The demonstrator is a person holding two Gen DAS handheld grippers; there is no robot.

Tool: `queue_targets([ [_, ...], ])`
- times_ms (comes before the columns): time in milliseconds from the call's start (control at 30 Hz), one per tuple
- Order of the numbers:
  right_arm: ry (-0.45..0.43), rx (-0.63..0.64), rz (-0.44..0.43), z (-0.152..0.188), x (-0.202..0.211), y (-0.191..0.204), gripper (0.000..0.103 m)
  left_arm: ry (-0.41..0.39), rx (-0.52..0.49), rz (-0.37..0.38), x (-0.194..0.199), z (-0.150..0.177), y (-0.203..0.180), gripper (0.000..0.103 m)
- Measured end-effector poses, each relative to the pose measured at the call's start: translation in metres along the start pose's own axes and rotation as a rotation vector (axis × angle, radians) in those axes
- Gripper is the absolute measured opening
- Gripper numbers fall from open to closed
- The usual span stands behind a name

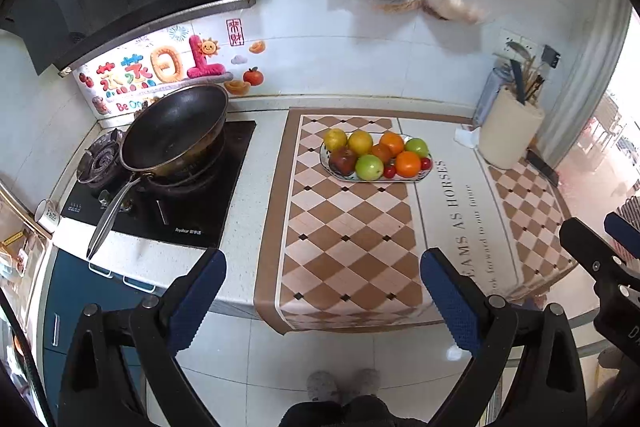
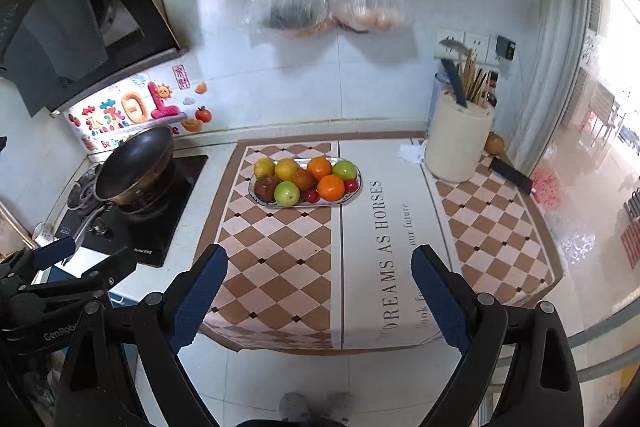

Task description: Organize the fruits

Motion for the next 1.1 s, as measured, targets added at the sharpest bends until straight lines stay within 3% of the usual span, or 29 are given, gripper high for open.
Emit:
queue_targets([
  [233,-0.033,0.017,-0.027,-0.004,0.043,0.001,0.096,-0.033,0.006,0.011,0.041,0.0,-0.009,0.1],
  [567,-0.022,-0.007,-0.067,0.003,0.058,-0.009,0.096,-0.055,0.007,0.0,0.063,0.0,-0.02,0.1],
  [800,-0.011,-0.026,-0.067,0.0,0.046,-0.02,0.096,-0.048,0.006,-0.007,0.053,-0.002,-0.024,0.1],
  [1100,-0.011,-0.035,-0.025,-0.015,0.0,-0.036,0.096,-0.039,0.007,-0.026,0.011,-0.016,-0.027,0.1],
])
Point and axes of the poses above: each gripper's, at about its wrist camera, not at the fingertips, and x roughly against the way its jaws point, y to its left, z to its underside, the point moved 10 cm from there along -x, roughly the way its jaws point, and after that the axes turned 14 degrees about -y, right-handed, at the moved point
